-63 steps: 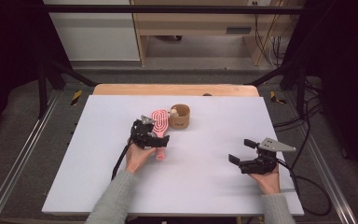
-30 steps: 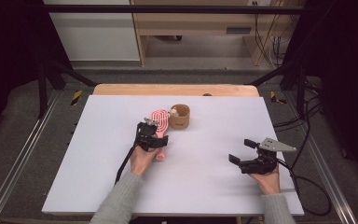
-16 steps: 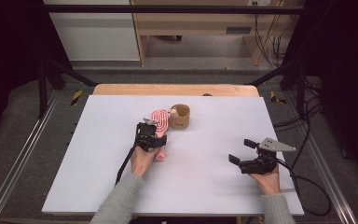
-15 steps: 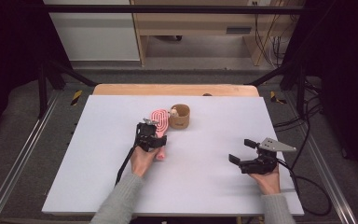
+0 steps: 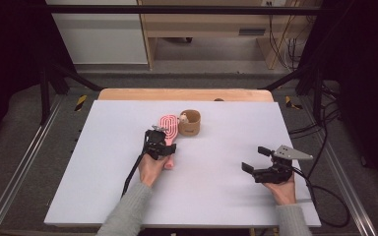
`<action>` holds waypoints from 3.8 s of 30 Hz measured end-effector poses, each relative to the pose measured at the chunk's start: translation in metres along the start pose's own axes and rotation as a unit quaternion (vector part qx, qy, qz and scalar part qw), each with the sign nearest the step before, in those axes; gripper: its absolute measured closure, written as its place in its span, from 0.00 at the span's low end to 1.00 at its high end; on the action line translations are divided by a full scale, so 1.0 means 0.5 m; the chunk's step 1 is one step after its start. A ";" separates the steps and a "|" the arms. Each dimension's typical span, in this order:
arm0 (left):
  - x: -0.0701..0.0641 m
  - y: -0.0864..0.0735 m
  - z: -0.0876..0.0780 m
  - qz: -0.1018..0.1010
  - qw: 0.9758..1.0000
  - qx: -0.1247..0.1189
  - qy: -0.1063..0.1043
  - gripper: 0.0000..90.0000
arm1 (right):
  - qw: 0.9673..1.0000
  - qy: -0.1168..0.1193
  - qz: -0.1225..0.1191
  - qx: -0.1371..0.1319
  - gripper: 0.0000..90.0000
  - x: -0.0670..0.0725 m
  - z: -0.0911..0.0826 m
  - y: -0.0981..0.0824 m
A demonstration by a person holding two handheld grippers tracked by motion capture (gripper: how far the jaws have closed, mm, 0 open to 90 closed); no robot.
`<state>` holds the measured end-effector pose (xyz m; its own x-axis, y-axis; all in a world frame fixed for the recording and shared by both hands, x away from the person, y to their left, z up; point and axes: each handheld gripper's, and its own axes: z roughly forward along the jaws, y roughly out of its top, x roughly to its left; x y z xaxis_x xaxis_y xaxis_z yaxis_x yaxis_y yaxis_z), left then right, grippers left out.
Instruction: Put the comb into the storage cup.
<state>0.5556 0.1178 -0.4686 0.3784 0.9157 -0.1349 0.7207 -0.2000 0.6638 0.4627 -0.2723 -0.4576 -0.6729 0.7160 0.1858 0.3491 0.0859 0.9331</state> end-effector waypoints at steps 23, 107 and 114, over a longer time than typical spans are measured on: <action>0.026 0.007 -0.005 -0.039 0.999 0.013 0.019 0.76 | 1.000 0.000 0.000 0.001 0.00 0.000 0.000 0.000; 0.074 -0.041 -0.258 0.067 0.983 -0.169 -0.033 0.77 | 1.000 0.008 -0.005 -0.001 0.00 0.012 0.006 0.007; 0.060 -0.052 -0.277 0.086 0.979 -0.181 -0.040 0.77 | 1.000 0.011 -0.008 -0.002 0.00 0.016 0.007 0.010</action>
<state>0.4678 0.1985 -0.3881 0.5311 0.8460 -0.0466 0.3952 -0.1986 0.8969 0.4613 -0.2634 -0.4526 -0.6928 0.6991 0.1769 0.3349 0.0947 0.9375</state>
